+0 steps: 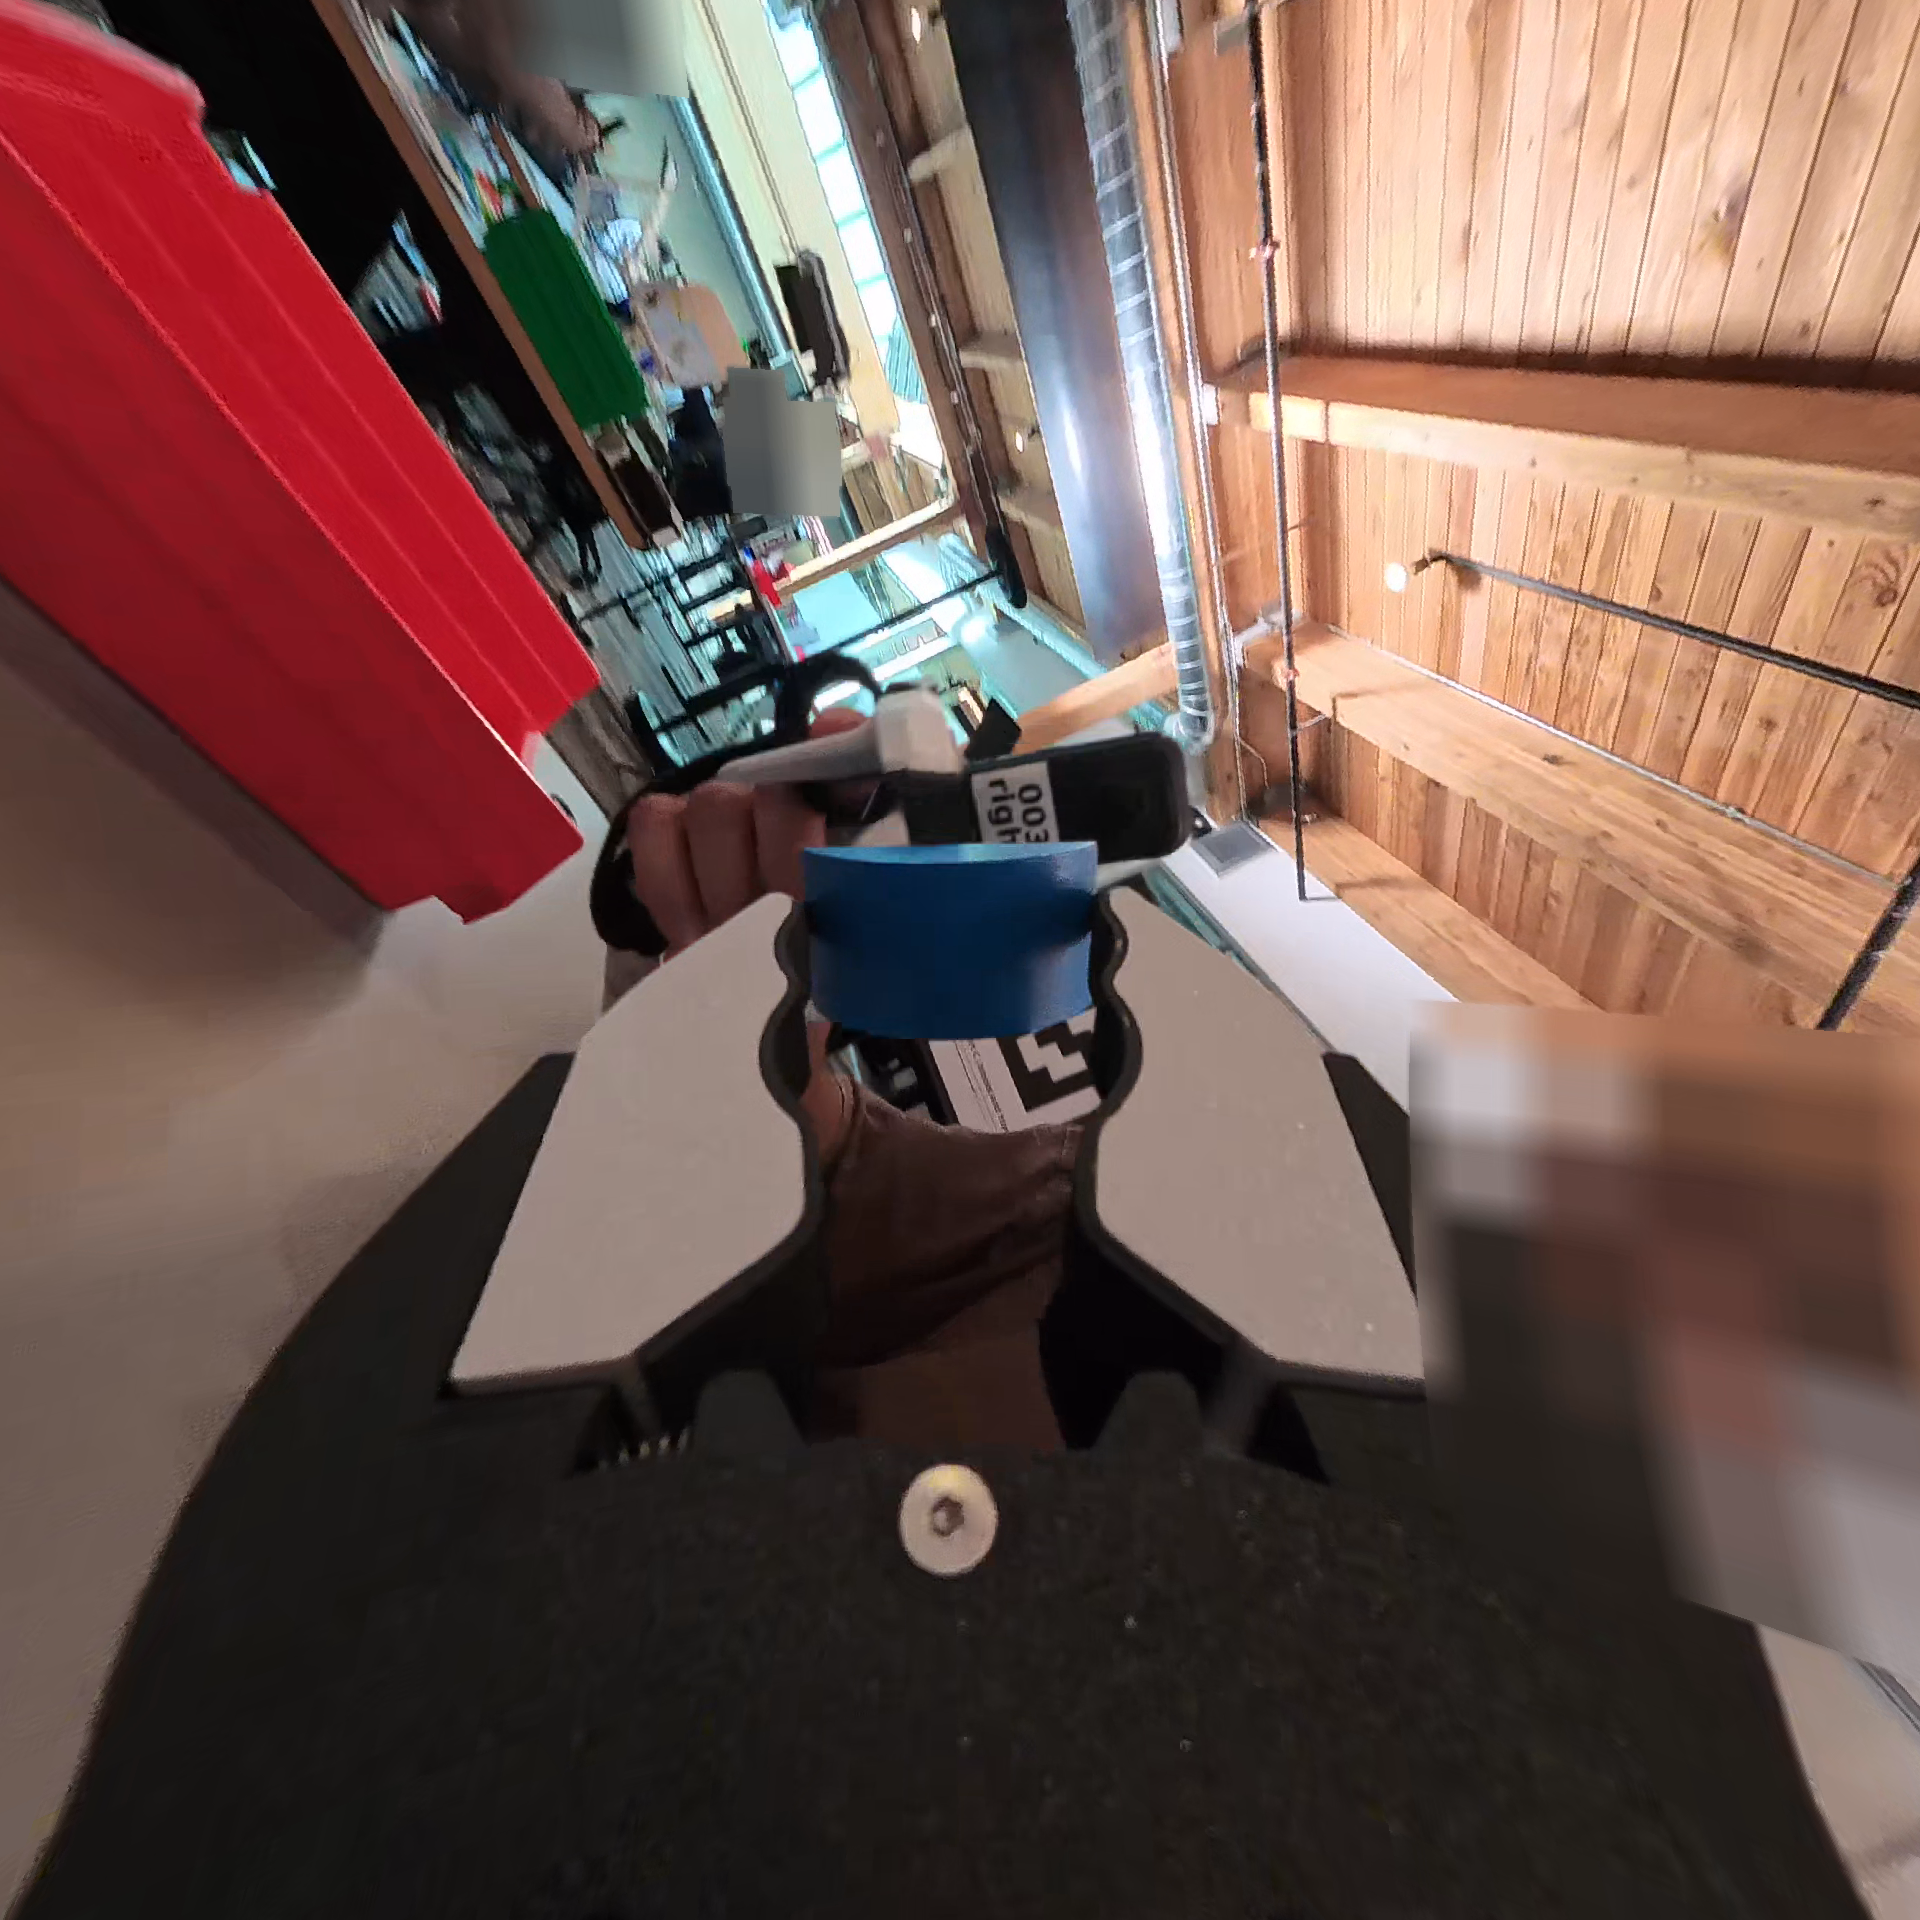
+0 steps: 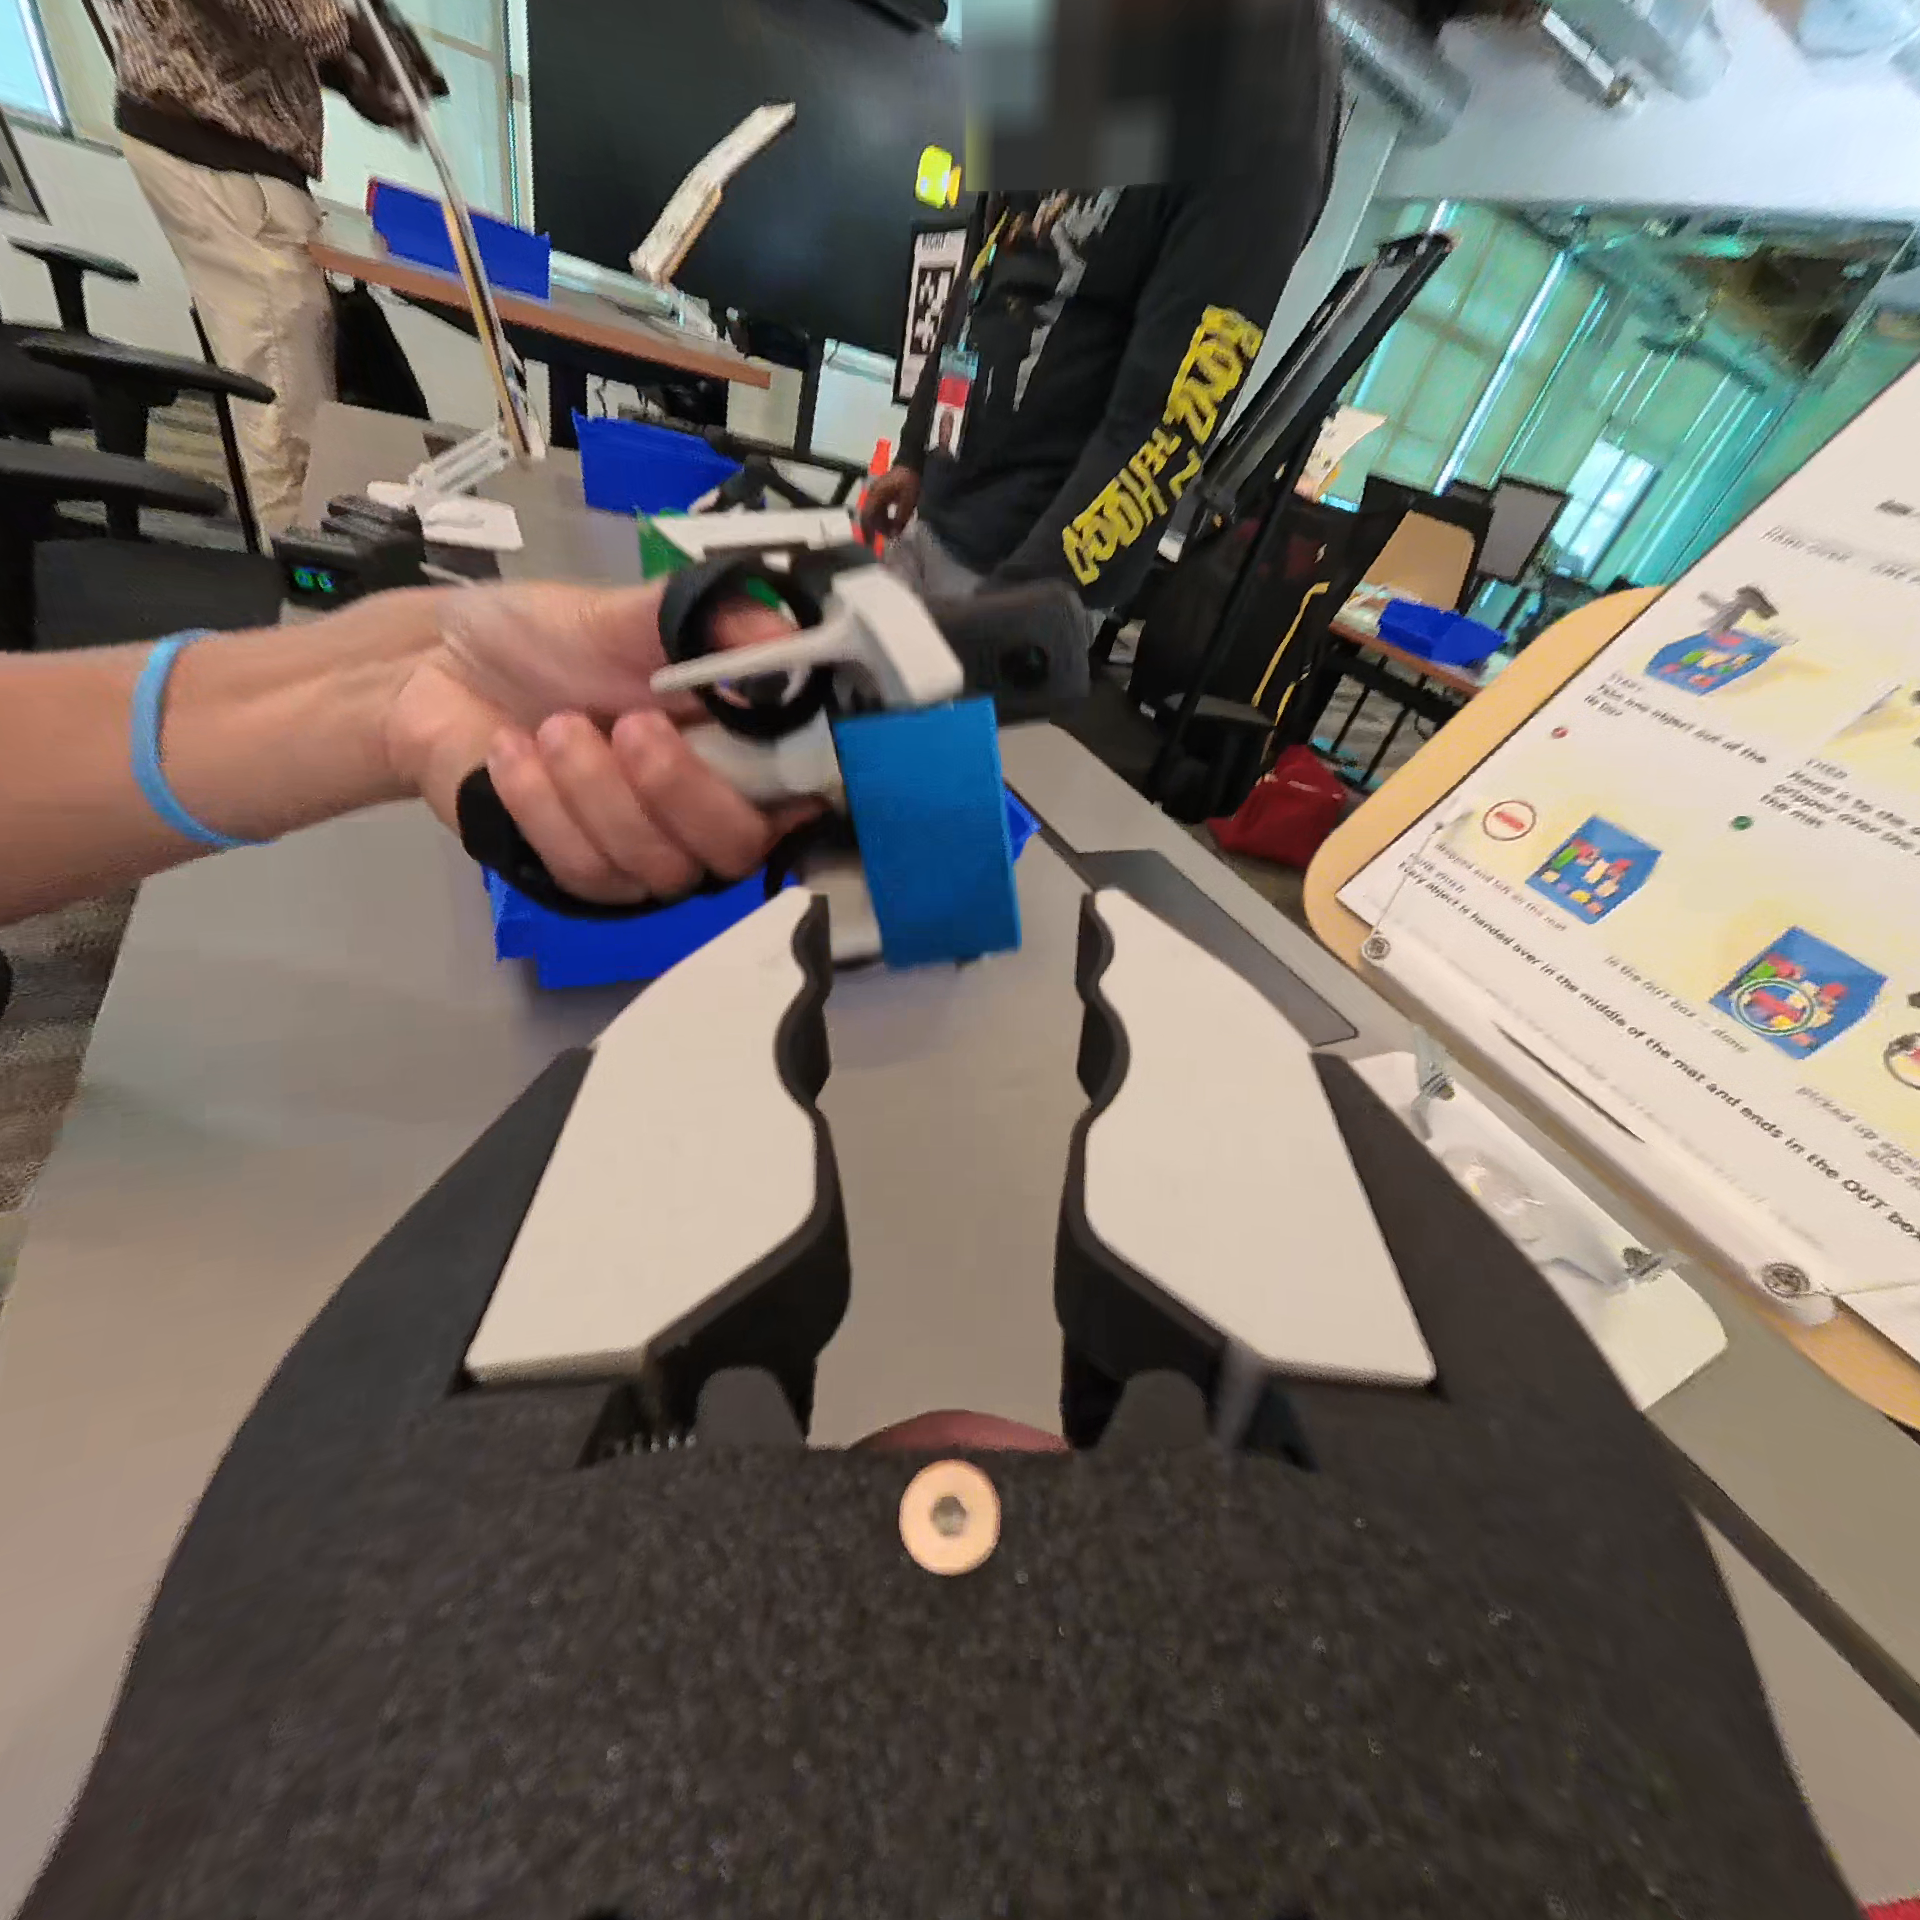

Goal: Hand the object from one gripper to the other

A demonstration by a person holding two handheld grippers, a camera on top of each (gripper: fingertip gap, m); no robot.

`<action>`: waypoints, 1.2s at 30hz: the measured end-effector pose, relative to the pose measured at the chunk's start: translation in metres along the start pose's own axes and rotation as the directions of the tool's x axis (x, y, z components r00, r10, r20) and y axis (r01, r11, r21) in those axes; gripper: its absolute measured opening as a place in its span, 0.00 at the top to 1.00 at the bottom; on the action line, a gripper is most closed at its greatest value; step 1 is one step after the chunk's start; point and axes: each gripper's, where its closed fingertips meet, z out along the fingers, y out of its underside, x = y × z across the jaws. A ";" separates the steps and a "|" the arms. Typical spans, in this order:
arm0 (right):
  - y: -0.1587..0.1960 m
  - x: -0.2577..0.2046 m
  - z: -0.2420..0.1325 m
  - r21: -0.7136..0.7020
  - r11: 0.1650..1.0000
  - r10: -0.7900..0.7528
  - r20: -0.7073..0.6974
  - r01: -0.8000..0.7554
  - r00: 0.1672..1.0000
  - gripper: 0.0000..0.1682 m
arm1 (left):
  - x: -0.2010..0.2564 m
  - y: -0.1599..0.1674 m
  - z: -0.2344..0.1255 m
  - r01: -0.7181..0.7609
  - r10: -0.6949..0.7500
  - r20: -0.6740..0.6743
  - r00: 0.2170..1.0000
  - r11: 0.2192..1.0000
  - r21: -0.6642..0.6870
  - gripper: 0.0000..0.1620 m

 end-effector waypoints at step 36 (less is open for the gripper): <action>0.237 0.194 -0.271 -0.571 0.384 0.030 -0.777 -0.725 0.628 0.81 | -0.081 0.224 -0.019 -0.602 0.655 0.561 0.506 0.734 -0.314 0.69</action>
